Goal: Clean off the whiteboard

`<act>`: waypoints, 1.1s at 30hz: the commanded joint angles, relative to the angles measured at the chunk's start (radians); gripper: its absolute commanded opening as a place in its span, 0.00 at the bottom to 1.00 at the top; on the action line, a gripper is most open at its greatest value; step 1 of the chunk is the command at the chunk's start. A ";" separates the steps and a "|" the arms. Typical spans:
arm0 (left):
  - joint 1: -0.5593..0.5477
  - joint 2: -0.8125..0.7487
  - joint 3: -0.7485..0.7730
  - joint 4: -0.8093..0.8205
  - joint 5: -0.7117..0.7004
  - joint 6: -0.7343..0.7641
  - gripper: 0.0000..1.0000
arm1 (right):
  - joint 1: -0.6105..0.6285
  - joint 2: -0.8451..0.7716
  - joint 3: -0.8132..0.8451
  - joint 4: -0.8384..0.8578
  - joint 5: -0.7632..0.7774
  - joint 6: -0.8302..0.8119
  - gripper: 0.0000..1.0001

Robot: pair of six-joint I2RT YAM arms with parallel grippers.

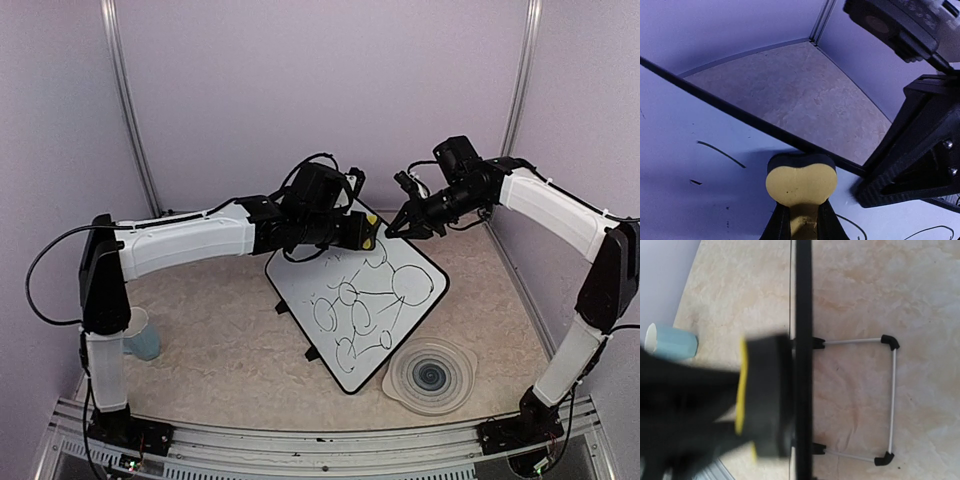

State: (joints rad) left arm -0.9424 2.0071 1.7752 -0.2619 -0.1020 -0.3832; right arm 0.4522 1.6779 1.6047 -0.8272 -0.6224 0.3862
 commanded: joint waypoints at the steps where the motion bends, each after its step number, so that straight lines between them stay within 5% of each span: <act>1: -0.003 0.066 0.074 -0.062 0.051 0.051 0.00 | 0.062 0.025 0.049 0.062 -0.072 -0.038 0.00; 12: 0.204 0.098 0.085 -0.150 0.002 -0.076 0.00 | 0.063 0.030 0.058 0.063 -0.067 -0.045 0.00; 25: 0.028 0.005 -0.037 -0.003 0.173 0.062 0.00 | 0.062 0.048 0.088 0.051 -0.058 -0.055 0.00; 33: 0.119 -0.038 -0.121 0.026 0.108 -0.067 0.00 | 0.062 0.046 0.086 0.046 -0.044 -0.060 0.00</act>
State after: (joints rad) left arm -0.8921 1.9816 1.7149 -0.2253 0.0135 -0.3840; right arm 0.4648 1.7115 1.6577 -0.8616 -0.5964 0.3744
